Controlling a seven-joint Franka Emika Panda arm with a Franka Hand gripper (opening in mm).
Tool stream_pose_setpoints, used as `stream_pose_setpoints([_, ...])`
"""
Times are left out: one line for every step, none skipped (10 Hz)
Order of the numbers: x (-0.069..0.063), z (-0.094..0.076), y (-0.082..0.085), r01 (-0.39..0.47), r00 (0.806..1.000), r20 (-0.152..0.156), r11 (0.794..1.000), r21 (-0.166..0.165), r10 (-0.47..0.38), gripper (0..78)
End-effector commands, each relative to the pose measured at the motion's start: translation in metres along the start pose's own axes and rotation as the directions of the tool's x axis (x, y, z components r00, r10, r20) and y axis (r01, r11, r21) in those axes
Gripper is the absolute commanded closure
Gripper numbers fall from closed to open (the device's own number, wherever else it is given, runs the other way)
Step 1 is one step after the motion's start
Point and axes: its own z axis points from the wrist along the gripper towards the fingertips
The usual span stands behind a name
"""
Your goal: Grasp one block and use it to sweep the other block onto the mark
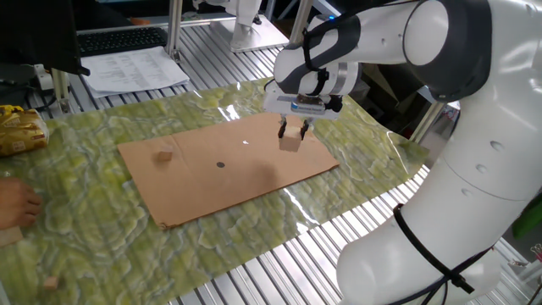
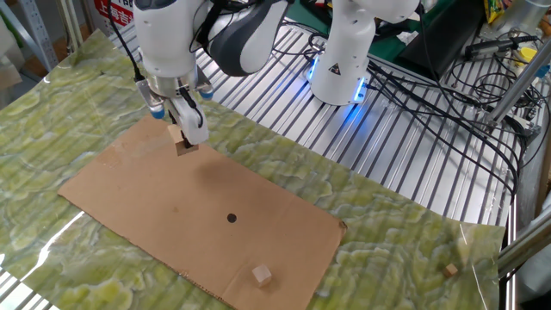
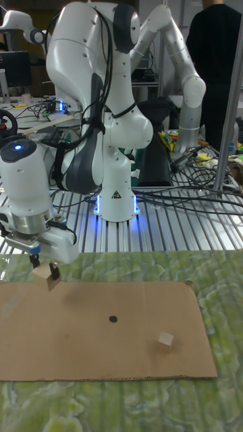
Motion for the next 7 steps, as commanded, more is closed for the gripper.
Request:
stream_pose_setpoints([-0.001, 0.002, 0.008, 0.143, 0.99, -0.005, 0.99, 0.0, -0.143, 76.3])
stream_pose_setpoints([-0.001, 0.003, 0.01, 0.14, 0.99, -0.004, 0.99, 0.0, -0.14, 76.3])
stream_pose_setpoints([0.006, 0.01, 0.041, 0.098, 0.995, -0.005, 0.995, -0.01, -0.098, 76.3])
stream_pose_setpoints([0.014, 0.013, 0.068, 0.068, 0.998, 0.004, 0.997, -0.019, -0.068, 76.3])
stream_pose_setpoints([0.016, 0.013, 0.075, 0.064, 0.998, 0.006, 0.998, -0.02, -0.064, 76.3])
stream_pose_setpoints([0.026, 0.01, 0.11, 0.027, 1.0, -0.004, 0.999, -0.041, -0.027, 76.3])
stream_pose_setpoints([0.029, 0.008, 0.129, 0.011, 1.0, -0.022, 0.997, -0.075, -0.013, 76.3])
